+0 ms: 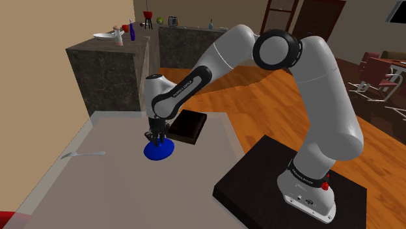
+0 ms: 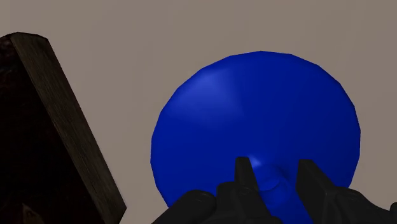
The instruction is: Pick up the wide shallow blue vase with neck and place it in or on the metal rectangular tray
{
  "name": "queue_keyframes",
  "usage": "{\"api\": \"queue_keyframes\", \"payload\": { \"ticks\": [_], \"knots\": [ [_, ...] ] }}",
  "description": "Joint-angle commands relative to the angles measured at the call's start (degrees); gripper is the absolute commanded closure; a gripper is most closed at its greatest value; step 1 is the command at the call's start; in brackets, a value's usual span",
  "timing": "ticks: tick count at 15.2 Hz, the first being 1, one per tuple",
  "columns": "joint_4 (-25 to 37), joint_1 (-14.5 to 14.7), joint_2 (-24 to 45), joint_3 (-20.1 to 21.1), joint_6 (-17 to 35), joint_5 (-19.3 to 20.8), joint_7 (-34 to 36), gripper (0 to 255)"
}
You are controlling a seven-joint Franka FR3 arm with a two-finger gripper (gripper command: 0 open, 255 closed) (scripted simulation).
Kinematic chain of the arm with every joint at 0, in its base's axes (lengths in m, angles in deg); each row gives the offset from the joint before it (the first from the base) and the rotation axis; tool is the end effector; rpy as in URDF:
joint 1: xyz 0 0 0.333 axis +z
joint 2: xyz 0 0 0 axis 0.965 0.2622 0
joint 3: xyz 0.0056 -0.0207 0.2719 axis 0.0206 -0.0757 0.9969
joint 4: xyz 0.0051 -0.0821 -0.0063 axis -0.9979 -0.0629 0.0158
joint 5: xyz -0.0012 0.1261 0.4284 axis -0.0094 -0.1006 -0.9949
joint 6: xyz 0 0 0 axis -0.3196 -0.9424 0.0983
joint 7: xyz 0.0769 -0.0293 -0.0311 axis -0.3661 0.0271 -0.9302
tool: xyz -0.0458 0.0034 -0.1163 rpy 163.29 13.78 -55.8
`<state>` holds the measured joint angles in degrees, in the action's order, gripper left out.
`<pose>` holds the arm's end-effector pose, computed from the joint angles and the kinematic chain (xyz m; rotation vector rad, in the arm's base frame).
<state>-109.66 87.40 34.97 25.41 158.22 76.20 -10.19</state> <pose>0.6046 0.2962 0.0967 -3.1016 -0.1598 0.0718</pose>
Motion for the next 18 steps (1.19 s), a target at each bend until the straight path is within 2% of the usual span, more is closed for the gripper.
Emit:
{"api": "queue_keyframes", "payload": {
  "ticks": [1,17,18],
  "knots": [
    [-0.3,-0.2,-1.2,0.2,-0.9,-0.3,-0.1,255],
    [0.4,-1.4,-9.1,1.8,-9.4,-2.3,-1.0,255],
    [-0.2,-2.4,-9.7,1.6,-9.4,-2.6,-2.3,255]
  ]
}}
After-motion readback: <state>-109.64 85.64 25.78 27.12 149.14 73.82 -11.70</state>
